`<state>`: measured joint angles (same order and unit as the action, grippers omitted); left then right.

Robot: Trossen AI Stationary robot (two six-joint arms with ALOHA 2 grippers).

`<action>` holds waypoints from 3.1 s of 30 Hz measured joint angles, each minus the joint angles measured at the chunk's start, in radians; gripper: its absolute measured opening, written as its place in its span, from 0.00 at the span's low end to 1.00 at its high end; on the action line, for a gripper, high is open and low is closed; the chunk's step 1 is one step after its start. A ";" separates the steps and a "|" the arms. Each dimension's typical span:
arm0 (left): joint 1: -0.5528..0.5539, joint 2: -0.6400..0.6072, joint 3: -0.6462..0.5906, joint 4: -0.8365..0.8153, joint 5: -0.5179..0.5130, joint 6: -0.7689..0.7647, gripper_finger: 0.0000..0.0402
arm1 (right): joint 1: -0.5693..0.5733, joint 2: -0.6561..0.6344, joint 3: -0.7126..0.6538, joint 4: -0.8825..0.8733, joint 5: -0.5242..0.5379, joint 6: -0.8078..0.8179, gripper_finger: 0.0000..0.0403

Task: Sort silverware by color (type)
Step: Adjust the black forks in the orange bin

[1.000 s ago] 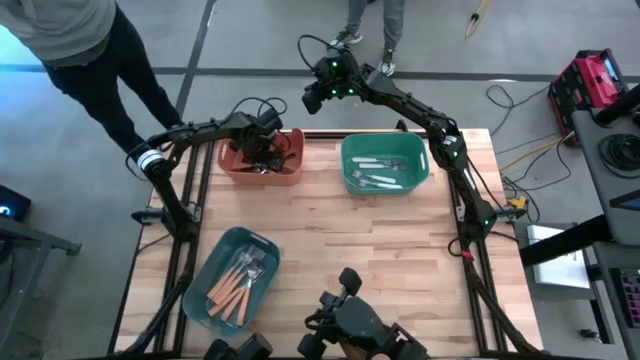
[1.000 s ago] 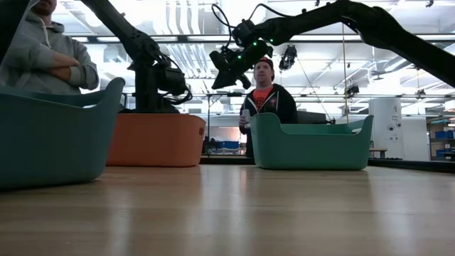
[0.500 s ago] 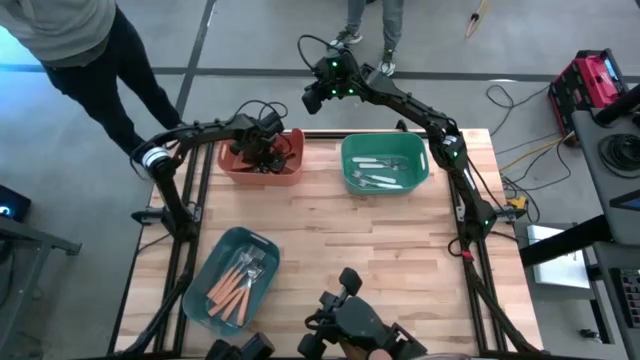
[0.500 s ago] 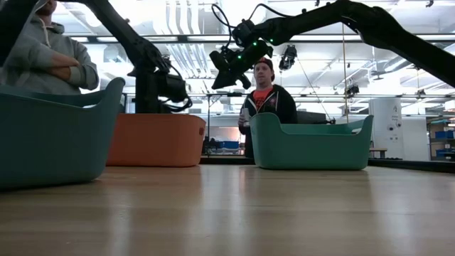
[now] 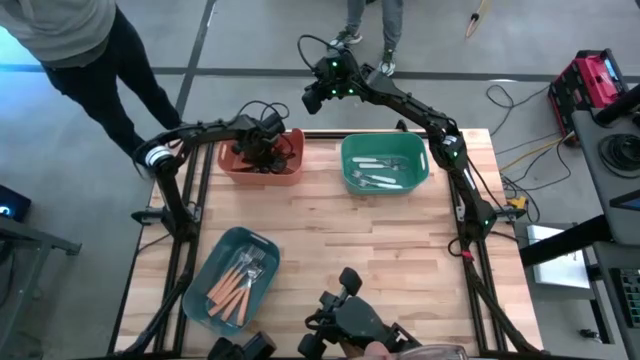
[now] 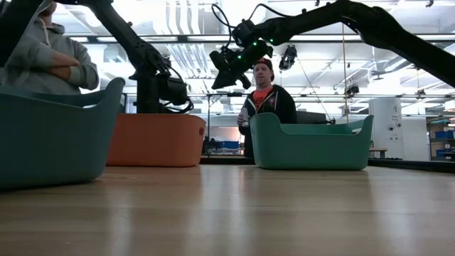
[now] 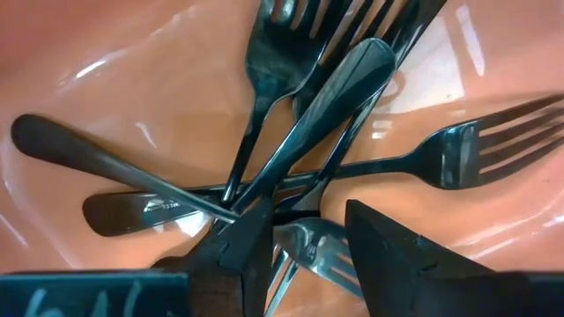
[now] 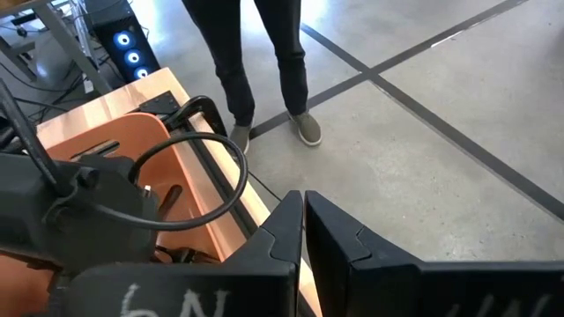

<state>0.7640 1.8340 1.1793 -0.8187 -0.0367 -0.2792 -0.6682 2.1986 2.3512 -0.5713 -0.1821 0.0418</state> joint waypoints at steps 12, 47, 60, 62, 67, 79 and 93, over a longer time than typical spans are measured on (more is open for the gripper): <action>0.000 0.021 -0.001 0.001 -0.007 0.009 0.21 | 0.000 0.000 0.000 0.000 0.000 0.000 0.02; 0.000 0.015 0.084 -0.088 -0.027 0.072 0.08 | 0.000 0.000 0.000 -0.010 0.000 -0.017 0.02; 0.000 0.014 0.082 -0.067 -0.033 0.072 0.33 | 0.000 0.000 0.000 -0.009 0.000 -0.020 0.02; 0.000 0.014 0.082 -0.063 -0.033 0.072 0.34 | 0.000 0.000 0.000 -0.009 0.000 -0.020 0.02; 0.000 0.014 0.081 -0.056 -0.033 0.077 0.35 | 0.000 0.000 0.000 -0.009 0.000 -0.020 0.02; 0.000 0.035 0.075 -0.054 -0.033 0.079 0.35 | 0.000 0.000 0.000 -0.009 0.000 -0.018 0.02; 0.000 0.078 0.077 -0.054 -0.038 0.093 0.34 | 0.000 0.000 0.000 -0.009 0.000 -0.018 0.02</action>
<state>0.7639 1.9125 1.2568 -0.8722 -0.0742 -0.1860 -0.6685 2.1990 2.3512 -0.5800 -0.1825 0.0242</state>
